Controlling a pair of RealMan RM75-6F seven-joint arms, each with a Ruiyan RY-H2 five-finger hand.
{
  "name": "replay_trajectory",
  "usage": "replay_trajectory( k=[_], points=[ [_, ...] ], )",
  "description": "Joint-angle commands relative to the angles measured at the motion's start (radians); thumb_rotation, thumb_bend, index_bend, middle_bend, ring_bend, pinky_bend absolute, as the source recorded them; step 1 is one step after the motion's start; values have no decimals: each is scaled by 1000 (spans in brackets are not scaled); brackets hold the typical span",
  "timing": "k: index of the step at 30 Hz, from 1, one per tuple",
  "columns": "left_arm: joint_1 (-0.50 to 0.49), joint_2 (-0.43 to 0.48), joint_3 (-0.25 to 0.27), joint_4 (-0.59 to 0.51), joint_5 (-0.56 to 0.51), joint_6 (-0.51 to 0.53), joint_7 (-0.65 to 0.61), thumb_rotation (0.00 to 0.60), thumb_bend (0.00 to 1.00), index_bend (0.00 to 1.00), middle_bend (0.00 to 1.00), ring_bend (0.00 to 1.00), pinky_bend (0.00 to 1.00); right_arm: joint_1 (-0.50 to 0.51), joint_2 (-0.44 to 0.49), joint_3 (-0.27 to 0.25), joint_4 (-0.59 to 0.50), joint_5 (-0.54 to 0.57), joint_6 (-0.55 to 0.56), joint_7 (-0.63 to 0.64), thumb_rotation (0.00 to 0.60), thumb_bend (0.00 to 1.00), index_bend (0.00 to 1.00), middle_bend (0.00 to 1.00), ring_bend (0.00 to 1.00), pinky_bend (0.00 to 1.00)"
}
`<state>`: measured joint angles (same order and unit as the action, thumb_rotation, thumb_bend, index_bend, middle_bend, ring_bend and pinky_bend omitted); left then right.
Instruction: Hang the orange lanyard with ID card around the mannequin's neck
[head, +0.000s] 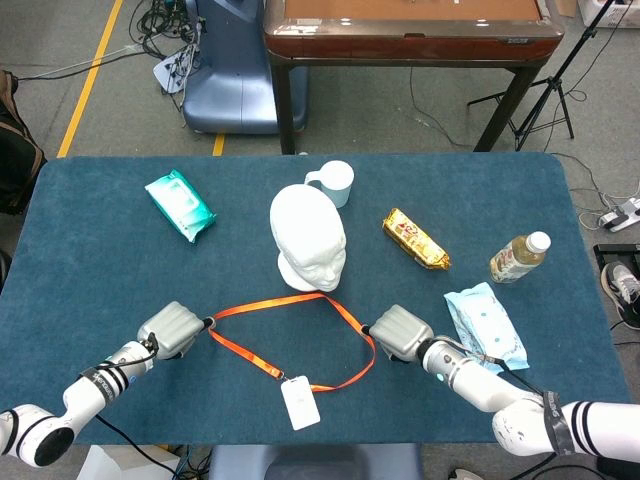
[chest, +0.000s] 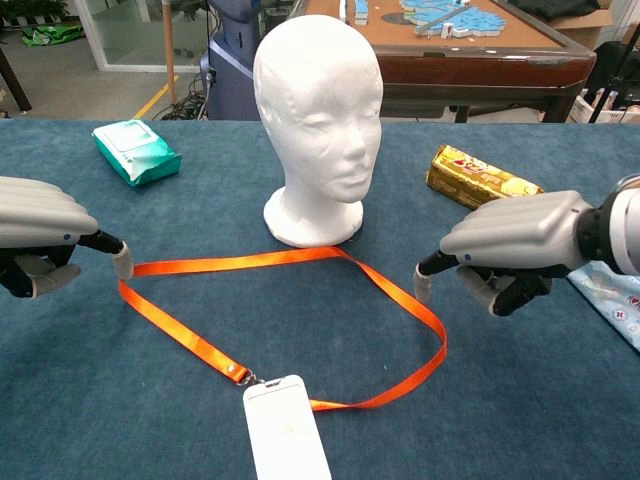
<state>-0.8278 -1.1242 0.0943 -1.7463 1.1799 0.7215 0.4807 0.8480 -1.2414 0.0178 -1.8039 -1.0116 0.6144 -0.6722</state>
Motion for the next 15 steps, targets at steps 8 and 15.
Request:
replay_trajectory(
  k=[8,15],
  points=[
    [4,-3,-1,8,6,2,-9,600,656,253,1000,1000,858,57,-56,-66,53,81,30,-17,600,1000,269,1000,1000,1000],
    [9,5,0,11,9,5,-16,600,656,253,1000,1000,858,73,-52,-100,45,96,62,-20,600,1000,269,1000,1000,1000]
  ],
)
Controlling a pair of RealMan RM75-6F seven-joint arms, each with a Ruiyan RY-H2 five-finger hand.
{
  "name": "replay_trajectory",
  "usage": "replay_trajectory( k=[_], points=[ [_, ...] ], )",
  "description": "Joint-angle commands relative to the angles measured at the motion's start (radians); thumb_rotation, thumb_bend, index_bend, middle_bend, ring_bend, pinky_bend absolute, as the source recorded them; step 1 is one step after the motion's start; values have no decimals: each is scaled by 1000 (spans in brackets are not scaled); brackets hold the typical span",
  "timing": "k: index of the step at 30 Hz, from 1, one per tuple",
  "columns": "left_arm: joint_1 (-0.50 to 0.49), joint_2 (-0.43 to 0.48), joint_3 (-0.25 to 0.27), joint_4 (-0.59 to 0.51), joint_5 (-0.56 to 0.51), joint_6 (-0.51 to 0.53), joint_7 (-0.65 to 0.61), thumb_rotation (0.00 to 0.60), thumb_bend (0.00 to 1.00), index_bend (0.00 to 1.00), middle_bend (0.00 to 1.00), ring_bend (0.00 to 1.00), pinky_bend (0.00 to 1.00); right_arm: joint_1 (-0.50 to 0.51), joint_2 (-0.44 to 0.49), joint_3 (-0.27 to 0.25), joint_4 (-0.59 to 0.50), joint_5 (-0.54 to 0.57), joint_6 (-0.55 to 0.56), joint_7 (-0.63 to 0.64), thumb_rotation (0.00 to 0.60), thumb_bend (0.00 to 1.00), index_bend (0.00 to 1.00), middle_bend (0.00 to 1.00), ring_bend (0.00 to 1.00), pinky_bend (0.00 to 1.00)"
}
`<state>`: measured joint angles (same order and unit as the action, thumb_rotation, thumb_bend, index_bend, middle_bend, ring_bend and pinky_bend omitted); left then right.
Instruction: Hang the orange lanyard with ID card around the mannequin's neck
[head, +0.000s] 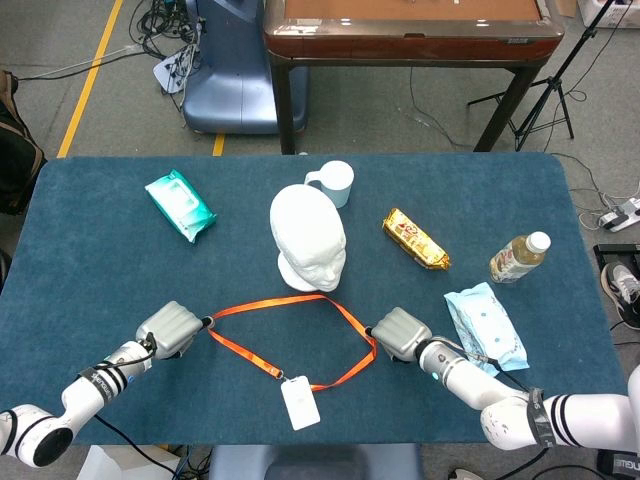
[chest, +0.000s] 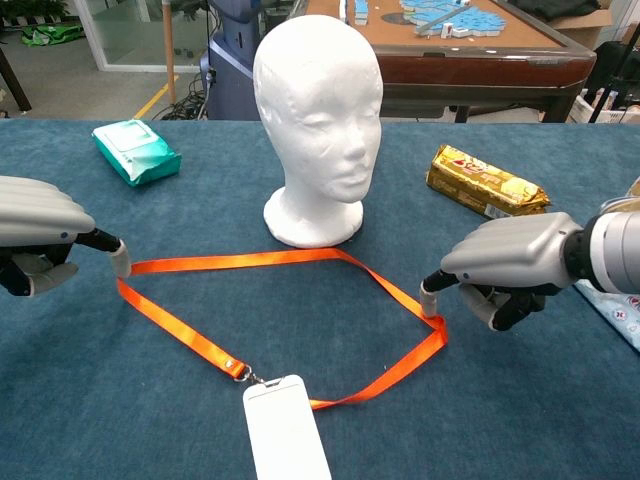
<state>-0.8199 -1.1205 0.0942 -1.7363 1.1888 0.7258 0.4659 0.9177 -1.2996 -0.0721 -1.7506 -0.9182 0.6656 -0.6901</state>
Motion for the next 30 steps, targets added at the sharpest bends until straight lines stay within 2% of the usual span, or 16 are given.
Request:
replay_trajectory(
  k=[1,12,17,18,20,22,23,24,25,27,30],
  points=[
    [2,3,0,1,0,1,-3,600,656,253,1000,1000,858,4,10,-16,-13,5,16,-4,600,1000,269,1000,1000,1000],
    [11,14,1,8,2,3,-17,600,656,253,1000,1000,858,-1,79,-83,-96,18,106,-46,600,1000,269,1000,1000,1000],
    [21,12,-7,0,33,22,-41,600,653,238,992,974,858,-21,74,-78,-102,-29,149,-22,600,987,252,1000,1000,1000],
    [25,11,-9,1,46,29,-51,600,651,230,976,950,858,-30,70,-74,-99,-49,161,-9,600,950,248,1000,1000,1000],
    [32,10,-10,4,78,40,-71,600,593,195,877,834,858,-53,60,-64,-89,-104,195,23,600,794,237,1000,1000,1000],
    [37,9,-11,9,100,48,-85,600,506,166,798,753,858,-75,51,-58,-81,-148,226,50,600,505,226,1000,1000,1000],
    [39,8,-12,12,108,52,-90,600,459,155,751,716,857,-85,47,-54,-78,-168,242,62,600,391,223,1000,1000,1000],
    [43,7,-14,16,115,58,-92,600,426,152,708,690,857,-100,42,-48,-74,-196,268,76,600,326,223,1000,1000,1000],
    [46,5,-16,18,120,66,-93,600,392,150,657,663,857,-110,40,-46,-73,-212,284,82,600,274,223,1000,1000,1000],
    [56,-1,-20,22,130,87,-96,597,357,149,594,631,857,-131,38,-39,-74,-246,322,96,600,230,223,1000,1000,1000],
    [68,-3,-26,22,140,110,-101,551,331,150,518,587,842,-156,56,-30,-95,-286,360,122,600,202,223,975,1000,1000]
  ],
)
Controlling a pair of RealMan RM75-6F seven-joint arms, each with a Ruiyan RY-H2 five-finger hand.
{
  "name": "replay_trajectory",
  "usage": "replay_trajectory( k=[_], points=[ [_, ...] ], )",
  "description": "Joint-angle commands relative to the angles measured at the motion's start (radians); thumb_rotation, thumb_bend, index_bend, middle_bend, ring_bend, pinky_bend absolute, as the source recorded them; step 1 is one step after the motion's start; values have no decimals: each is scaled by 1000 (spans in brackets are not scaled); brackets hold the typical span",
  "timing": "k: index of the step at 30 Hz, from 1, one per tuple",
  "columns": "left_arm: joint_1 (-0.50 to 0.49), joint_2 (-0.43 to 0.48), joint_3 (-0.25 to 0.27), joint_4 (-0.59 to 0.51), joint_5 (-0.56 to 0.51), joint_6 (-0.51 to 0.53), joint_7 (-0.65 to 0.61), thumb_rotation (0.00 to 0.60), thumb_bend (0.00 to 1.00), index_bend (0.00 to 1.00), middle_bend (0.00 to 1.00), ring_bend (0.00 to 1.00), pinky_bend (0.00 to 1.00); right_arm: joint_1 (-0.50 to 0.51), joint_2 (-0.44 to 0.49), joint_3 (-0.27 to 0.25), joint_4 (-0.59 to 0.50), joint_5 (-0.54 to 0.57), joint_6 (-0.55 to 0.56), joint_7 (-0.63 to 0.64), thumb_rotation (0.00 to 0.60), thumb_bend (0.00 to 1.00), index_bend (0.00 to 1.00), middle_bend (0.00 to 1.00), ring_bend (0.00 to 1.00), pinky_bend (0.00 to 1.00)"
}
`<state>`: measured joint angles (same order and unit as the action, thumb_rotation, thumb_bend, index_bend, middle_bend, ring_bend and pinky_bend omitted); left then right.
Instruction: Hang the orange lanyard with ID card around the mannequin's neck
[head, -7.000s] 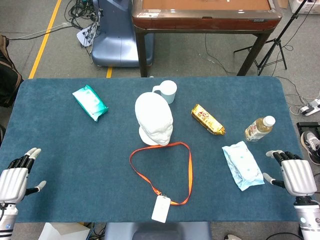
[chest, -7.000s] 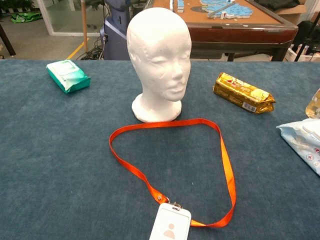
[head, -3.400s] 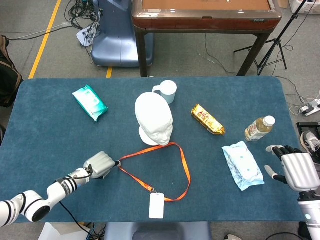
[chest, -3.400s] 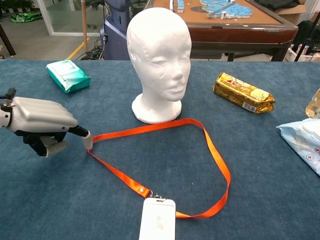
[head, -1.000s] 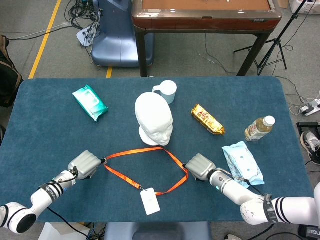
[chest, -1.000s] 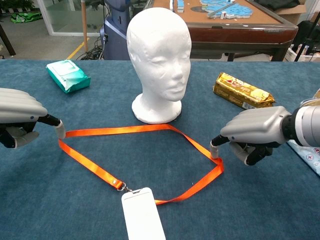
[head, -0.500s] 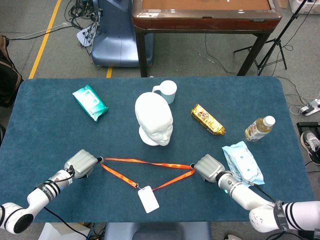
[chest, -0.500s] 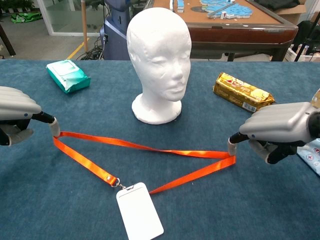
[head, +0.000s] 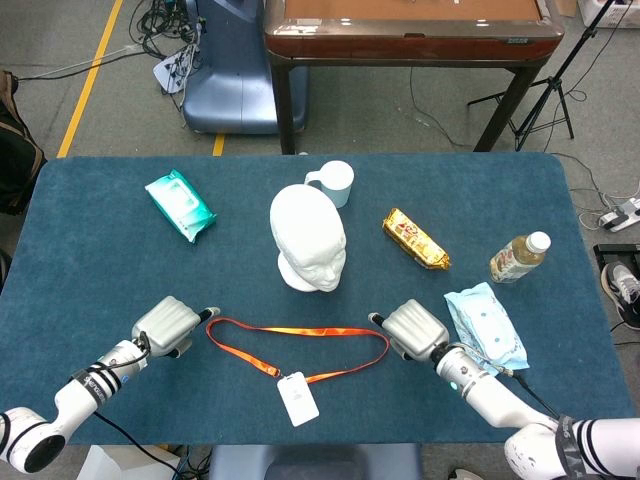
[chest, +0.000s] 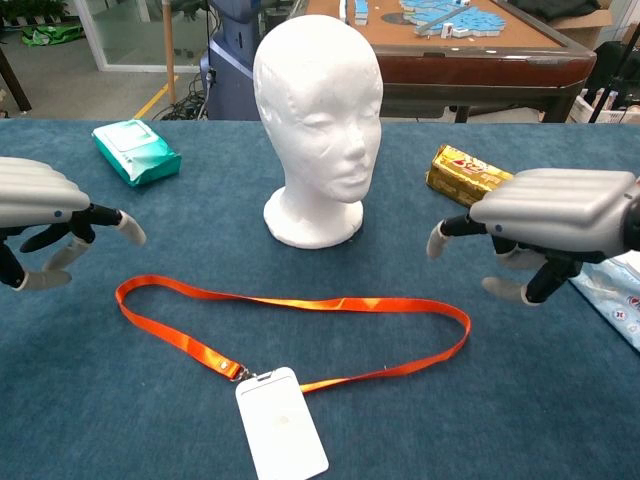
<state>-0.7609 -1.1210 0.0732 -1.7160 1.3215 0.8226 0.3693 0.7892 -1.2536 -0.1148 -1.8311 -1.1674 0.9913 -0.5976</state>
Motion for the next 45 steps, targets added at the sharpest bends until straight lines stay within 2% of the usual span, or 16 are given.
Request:
replay_trajectory(
  k=[1,3,8,10,13,15,21,24,29,40,45],
  points=[
    [13,-2,-6,1,9,19,-4,529,327,150,482,560,824,-35,24,17,-29,-51,44,44,600,200,223,943,996,1000],
    [22,-4,-11,0,13,36,-4,505,317,152,439,518,776,-45,53,20,-57,-68,54,60,600,198,223,900,973,1000],
    [51,-31,-25,8,31,95,-11,387,276,156,396,471,670,-76,143,29,-127,-129,89,117,600,198,226,789,842,978],
    [65,-55,-32,23,51,128,-19,440,271,183,406,487,652,-92,176,30,-145,-154,102,143,600,198,254,763,814,964],
    [72,-79,-37,38,64,143,-13,573,271,224,452,522,647,-110,209,29,-155,-179,113,161,600,198,291,745,781,962],
    [70,-96,-42,45,72,143,-14,597,271,233,469,537,647,-123,221,29,-157,-188,121,164,600,198,303,738,774,962],
    [62,-157,-63,93,102,151,-28,600,270,274,570,620,647,-151,224,33,-143,-183,118,143,600,199,327,733,774,962],
    [57,-192,-74,124,114,158,-24,600,270,299,650,699,669,-163,215,43,-134,-179,122,131,600,199,330,733,785,962],
    [43,-240,-90,157,107,141,-8,600,270,365,815,856,801,-177,206,59,-133,-169,124,111,600,200,330,740,816,963],
    [10,-339,-123,219,7,84,114,600,270,390,980,990,956,-191,192,85,-129,-132,107,63,600,200,331,763,847,963],
    [-7,-365,-126,240,-33,53,157,600,271,397,997,1000,967,-198,191,92,-127,-118,98,54,600,200,331,772,855,963]
  ],
)
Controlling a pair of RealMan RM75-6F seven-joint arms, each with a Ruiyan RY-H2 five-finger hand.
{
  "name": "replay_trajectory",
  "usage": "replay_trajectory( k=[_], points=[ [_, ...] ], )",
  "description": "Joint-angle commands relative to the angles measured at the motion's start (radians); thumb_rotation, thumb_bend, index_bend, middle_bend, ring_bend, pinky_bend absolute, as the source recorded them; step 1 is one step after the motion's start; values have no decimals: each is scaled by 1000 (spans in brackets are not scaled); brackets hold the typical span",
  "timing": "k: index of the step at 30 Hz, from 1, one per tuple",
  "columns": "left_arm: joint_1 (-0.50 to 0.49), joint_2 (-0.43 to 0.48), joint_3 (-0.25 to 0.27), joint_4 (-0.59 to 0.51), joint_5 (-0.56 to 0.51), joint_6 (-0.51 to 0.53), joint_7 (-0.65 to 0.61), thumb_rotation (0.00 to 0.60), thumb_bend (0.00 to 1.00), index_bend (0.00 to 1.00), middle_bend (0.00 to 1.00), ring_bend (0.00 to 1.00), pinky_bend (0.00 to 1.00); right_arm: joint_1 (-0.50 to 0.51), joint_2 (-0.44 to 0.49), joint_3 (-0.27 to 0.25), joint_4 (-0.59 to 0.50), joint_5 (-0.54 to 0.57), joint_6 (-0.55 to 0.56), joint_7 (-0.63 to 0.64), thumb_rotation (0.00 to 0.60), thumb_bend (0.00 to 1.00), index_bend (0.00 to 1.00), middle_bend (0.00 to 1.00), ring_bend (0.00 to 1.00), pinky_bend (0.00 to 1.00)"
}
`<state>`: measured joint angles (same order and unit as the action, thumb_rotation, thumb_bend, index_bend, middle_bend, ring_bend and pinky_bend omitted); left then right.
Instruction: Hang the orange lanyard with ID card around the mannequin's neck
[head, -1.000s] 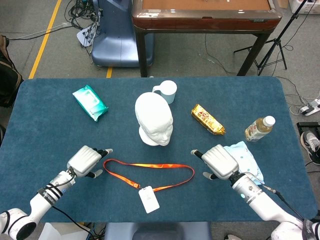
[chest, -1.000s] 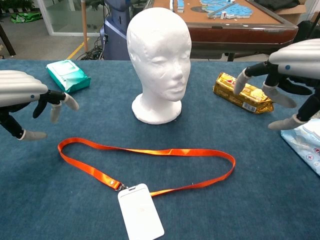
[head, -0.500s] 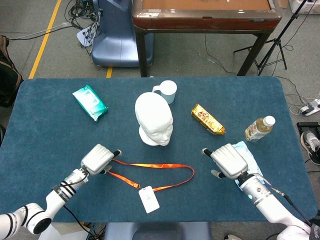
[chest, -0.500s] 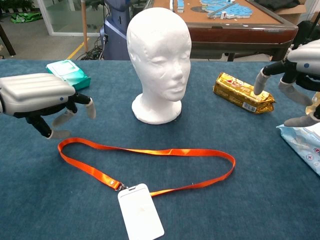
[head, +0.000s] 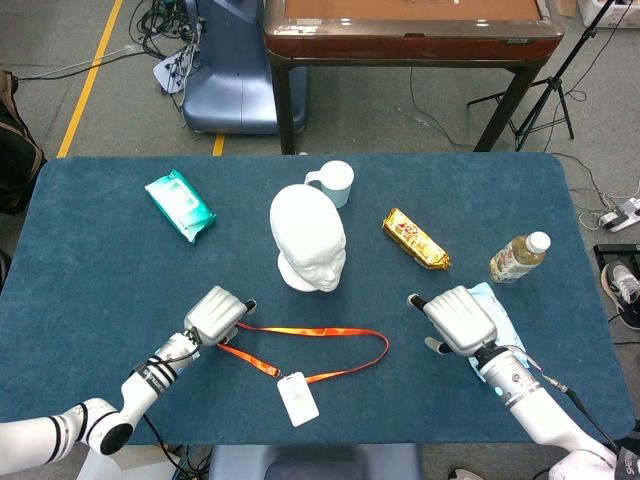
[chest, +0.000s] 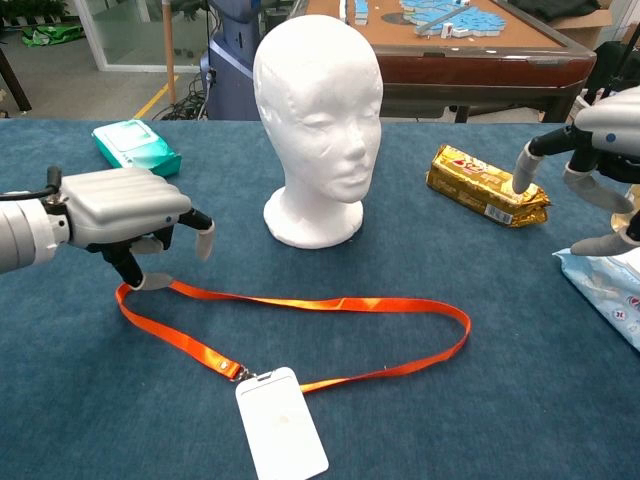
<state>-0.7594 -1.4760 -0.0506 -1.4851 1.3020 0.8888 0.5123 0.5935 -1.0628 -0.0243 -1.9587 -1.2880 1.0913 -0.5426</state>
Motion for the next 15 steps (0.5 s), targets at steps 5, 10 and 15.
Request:
replay_trajectory(
  k=[5,10,15],
  points=[
    [-16,-33,-1,27,-37,-25,29,600,270,406,1000,1000,968,-7,-2,5,3,15,-13,-7,600,200,330,773,856,963],
    [-17,-62,-9,56,-66,-21,32,600,271,443,1000,1000,972,-11,-6,7,7,24,-24,-10,600,200,330,774,856,963],
    [-17,-81,-16,79,-91,-23,17,600,270,453,1000,1000,976,-17,-8,10,9,27,-26,-10,600,200,331,775,856,963]
  ],
)
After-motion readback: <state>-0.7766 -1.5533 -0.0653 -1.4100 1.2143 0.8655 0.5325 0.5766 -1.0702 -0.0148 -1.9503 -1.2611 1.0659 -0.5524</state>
